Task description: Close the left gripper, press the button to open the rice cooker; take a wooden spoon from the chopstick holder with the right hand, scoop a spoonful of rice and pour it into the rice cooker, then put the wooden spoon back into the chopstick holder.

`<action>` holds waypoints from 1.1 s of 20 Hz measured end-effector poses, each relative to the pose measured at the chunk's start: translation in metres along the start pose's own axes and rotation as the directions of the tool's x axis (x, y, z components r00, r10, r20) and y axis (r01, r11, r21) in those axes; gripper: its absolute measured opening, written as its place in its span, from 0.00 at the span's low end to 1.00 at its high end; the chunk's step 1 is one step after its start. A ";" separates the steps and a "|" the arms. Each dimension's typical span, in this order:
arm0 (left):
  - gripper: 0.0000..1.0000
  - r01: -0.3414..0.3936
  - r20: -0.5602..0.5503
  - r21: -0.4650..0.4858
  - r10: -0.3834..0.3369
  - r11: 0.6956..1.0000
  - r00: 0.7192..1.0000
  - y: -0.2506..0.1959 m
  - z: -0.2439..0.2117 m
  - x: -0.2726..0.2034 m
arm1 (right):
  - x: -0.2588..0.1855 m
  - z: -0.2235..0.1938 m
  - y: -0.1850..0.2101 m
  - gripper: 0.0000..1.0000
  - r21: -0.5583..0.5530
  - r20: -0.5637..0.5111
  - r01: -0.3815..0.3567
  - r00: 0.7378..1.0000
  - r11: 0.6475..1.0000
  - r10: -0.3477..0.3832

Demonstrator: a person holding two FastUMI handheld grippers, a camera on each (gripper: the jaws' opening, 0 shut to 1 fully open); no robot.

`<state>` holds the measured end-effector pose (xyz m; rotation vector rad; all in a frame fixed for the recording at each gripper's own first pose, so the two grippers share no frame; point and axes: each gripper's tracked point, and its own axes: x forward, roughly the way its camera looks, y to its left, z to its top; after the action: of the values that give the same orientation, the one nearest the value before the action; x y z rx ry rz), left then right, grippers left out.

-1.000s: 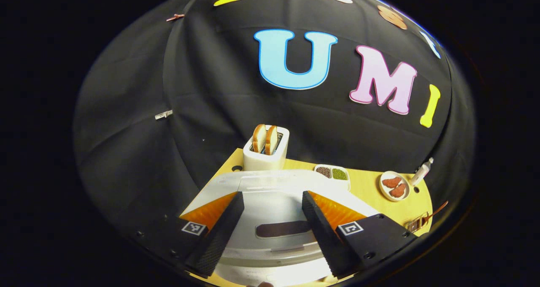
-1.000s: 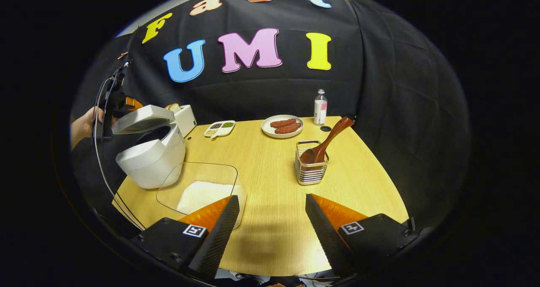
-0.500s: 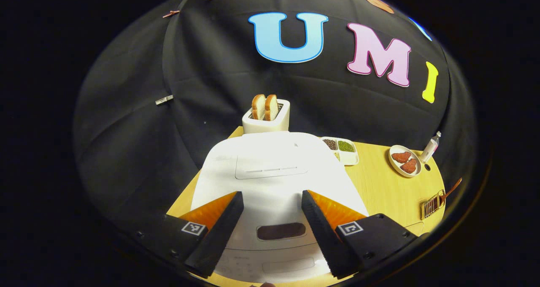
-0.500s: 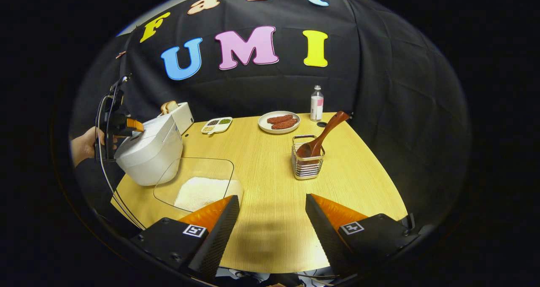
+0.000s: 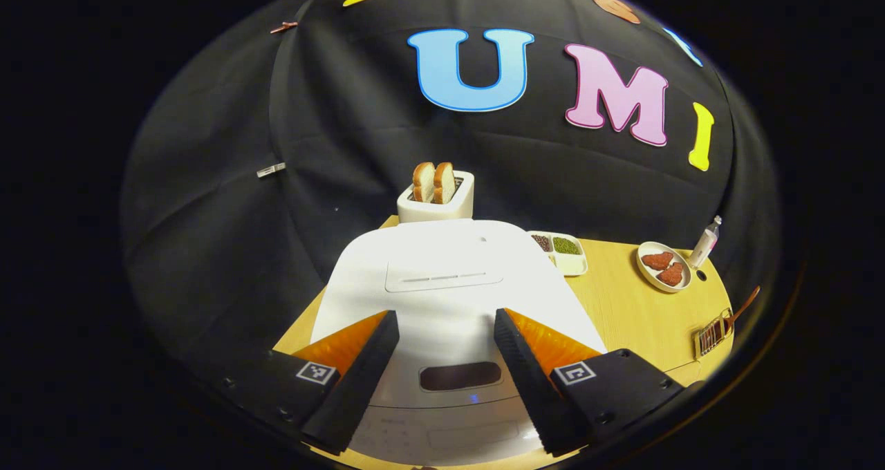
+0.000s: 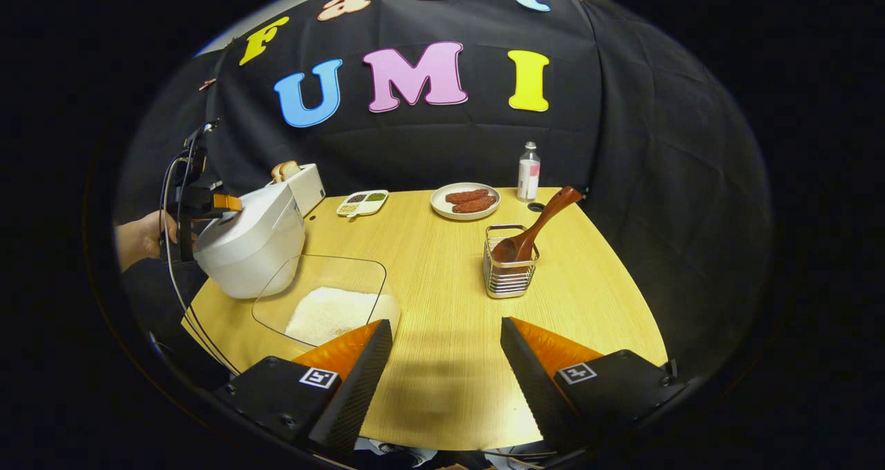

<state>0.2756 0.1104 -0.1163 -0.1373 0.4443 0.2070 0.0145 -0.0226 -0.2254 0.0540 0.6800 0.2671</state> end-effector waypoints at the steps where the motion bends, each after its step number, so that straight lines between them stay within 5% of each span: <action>1: 0.99 -0.010 0.005 -0.009 0.010 1.000 1.000 0.001 0.001 -0.001 | 0.001 0.000 -0.001 0.99 -0.007 -0.001 -0.007 1.000 1.000 0.007; 6: 0.96 -0.021 0.094 -0.092 0.030 0.996 0.995 -0.017 0.006 -0.052 | 0.011 0.020 -0.012 0.99 -0.067 0.026 -0.021 0.999 0.997 0.023; 12: 0.95 -0.051 0.261 -0.035 0.059 0.998 0.963 -0.042 0.009 -0.158 | 0.005 0.088 -0.023 0.99 -0.107 0.155 -0.039 0.986 0.994 0.055; 18: 0.95 0.008 0.318 -0.037 0.004 0.999 0.948 -0.075 -0.008 -0.244 | -0.046 0.131 -0.005 0.99 -0.137 0.291 -0.003 0.956 0.991 0.043; 22: 0.95 0.047 0.389 0.076 -0.073 0.996 0.918 -0.088 -0.001 -0.288 | -0.090 0.119 0.015 0.99 -0.106 0.322 0.048 0.947 0.993 -0.011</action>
<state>0.0407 -0.0236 0.0170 -0.0431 0.0462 0.1541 0.0192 -0.0275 -0.0754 -0.0210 0.3400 0.2602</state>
